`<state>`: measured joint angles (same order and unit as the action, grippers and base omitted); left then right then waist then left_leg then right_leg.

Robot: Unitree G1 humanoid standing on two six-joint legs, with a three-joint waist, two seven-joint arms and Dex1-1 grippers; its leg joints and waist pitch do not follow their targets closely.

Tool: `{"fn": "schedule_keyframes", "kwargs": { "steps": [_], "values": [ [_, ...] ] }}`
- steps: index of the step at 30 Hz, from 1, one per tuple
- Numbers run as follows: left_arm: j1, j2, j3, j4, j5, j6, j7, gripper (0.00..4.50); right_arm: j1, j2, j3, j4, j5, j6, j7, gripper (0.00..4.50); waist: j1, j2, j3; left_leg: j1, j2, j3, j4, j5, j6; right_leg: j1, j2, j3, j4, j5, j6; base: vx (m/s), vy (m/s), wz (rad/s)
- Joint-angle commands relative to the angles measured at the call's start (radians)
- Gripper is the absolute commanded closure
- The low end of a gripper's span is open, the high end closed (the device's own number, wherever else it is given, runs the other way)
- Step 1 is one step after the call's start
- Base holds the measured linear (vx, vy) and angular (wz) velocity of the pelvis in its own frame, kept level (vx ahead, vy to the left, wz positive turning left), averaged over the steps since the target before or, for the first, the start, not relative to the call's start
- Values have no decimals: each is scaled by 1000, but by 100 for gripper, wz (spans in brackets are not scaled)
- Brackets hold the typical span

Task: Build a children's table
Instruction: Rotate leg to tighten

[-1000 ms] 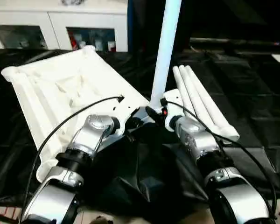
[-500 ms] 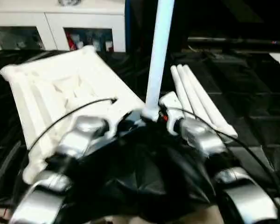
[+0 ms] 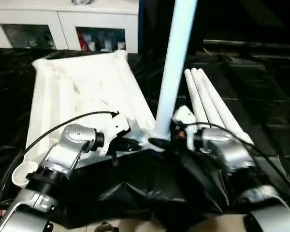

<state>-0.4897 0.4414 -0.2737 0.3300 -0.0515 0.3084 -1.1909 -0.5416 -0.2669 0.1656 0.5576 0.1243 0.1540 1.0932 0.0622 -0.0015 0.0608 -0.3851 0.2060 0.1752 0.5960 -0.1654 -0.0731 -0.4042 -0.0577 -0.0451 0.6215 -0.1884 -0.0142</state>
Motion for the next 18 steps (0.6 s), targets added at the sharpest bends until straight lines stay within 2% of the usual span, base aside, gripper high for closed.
{"fn": "schedule_keyframes", "kwargs": {
  "steps": [1, 4, 10, 14, 15, 16, 17, 18],
  "values": [
    [-4, -3, -10, -65, -58, 4, -63, 450, 7, -7, 8, -37, 23, 23, 38, 87, -2, 6, -71, 21, 26, -3, -71, -219, 29, 48, -67, 41, -72, -155, -231, 0, 0, 0],
    [0, -1, -13, -73, -57, 5, -65, 450, 12, -8, 10, -47, 24, 32, 46, 100, -3, 6, -70, 22, 26, -2, -70, -227, 26, 45, -68, 41, -74, -166, -235, 0, 0, 0],
    [-3, -19, -9, -58, -32, 0, -9, 450, 27, 7, 26, -61, 21, 55, 25, 157, -4, 1, -71, 21, 24, -3, -70, -210, 23, 48, -67, 41, -73, -163, -228, 0, 0, 0],
    [-28, -67, 17, -20, -10, 12, 103, 450, 9, 57, 19, 15, -36, 32, -119, 175, -8, -1, -70, 20, 21, -3, -69, -207, 11, 48, -70, 41, -75, -189, -219, 0, 0, 0],
    [-56, -106, 35, 16, 7, 35, 193, 450, -29, 110, -6, 110, -75, 23, -295, 178, -10, -1, -70, 19, 21, -2, -69, -209, 7, 45, -70, 42, -74, -199, -217, 0, 0, 0],
    [-58, -110, 37, 19, 8, 38, 202, 450, -33, 116, -9, 119, -78, 23, -312, 178, -20, -3, -67, 18, 18, -3, -71, -220, -4, 44, -68, 42, -77, -228, -213, 0, 0, 0],
    [-85, -146, 54, 46, 22, 71, 283, 450, -66, 165, -41, 189, -77, 28, -439, 178, -27, -2, -68, 21, 17, -3, -68, -232, -17, 42, -70, 42, -78, -259, -210, 0, 0, 0],
    [-85, -146, 54, 46, 22, 71, 283, 450, -66, 165, -41, 189, -77, 28, -439, 178, -30, -1, -66, 21, 17, -5, -70, -242, -19, 43, -70, 42, -80, -276, -207, 0, 0, 0]
  ]
}}
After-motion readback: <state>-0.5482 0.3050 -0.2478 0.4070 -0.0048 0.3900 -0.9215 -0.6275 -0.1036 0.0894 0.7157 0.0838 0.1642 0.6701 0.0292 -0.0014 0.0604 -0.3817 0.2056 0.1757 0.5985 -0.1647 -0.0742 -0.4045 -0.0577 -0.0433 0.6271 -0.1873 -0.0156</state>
